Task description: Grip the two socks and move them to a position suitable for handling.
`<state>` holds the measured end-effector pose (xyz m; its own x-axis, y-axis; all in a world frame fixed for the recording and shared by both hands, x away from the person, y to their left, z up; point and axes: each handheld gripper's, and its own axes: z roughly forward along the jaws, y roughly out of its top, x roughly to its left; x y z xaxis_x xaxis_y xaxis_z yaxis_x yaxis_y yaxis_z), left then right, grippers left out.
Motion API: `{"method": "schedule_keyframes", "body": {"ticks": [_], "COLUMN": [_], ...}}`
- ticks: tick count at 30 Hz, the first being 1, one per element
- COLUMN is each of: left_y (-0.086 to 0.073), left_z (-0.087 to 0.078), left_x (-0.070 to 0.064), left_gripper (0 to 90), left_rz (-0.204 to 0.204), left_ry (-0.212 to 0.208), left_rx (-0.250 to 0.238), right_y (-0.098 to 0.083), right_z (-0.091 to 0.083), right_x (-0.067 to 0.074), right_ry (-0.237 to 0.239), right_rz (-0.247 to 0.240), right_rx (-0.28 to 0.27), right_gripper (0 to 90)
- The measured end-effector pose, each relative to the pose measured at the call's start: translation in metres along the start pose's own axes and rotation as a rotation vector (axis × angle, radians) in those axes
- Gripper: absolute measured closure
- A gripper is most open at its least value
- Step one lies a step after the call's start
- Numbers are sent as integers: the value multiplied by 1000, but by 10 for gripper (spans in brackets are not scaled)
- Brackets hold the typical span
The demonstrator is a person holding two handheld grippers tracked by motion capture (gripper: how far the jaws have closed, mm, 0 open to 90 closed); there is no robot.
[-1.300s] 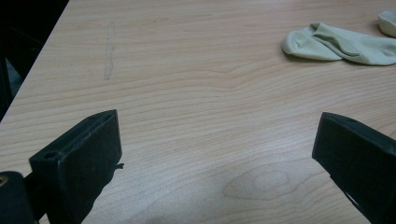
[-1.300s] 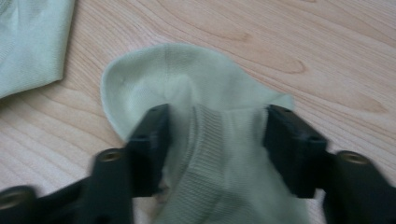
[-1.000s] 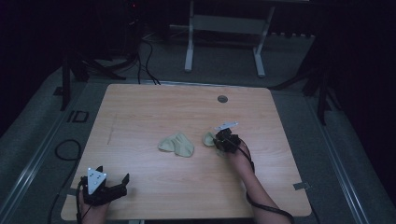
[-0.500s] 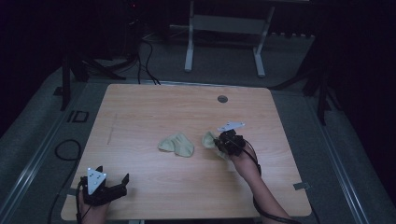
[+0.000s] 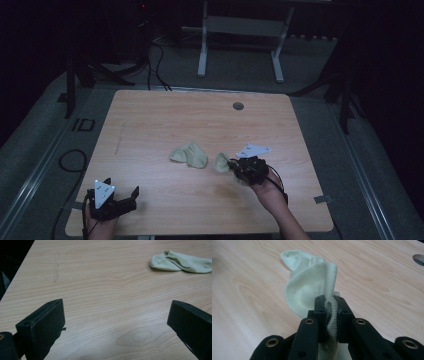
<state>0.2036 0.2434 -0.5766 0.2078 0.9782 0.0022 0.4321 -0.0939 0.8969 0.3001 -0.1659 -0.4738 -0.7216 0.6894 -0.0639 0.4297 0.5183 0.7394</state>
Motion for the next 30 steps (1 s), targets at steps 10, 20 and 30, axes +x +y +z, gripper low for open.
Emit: {"method": "schedule_keyframes", "body": {"ticks": [10, 20, 30], "left_y": [0, 0, 0], "left_z": [0, 1, 1], "left_x": [-1, -3, -5], "left_gripper": [13, 13, 13], "left_rz": [0, 8, 18], "left_ry": [-2, -9, -16], "left_rx": [3, 6, 12], "right_y": [-25, -57, -73], "right_z": [-13, 23, 41], "right_x": [29, 39, 52], "right_ry": [46, 64, 43], "right_rz": [-18, -35, -61], "right_rx": [-13, 74, 125], "right_gripper": [819, 817, 700]}}
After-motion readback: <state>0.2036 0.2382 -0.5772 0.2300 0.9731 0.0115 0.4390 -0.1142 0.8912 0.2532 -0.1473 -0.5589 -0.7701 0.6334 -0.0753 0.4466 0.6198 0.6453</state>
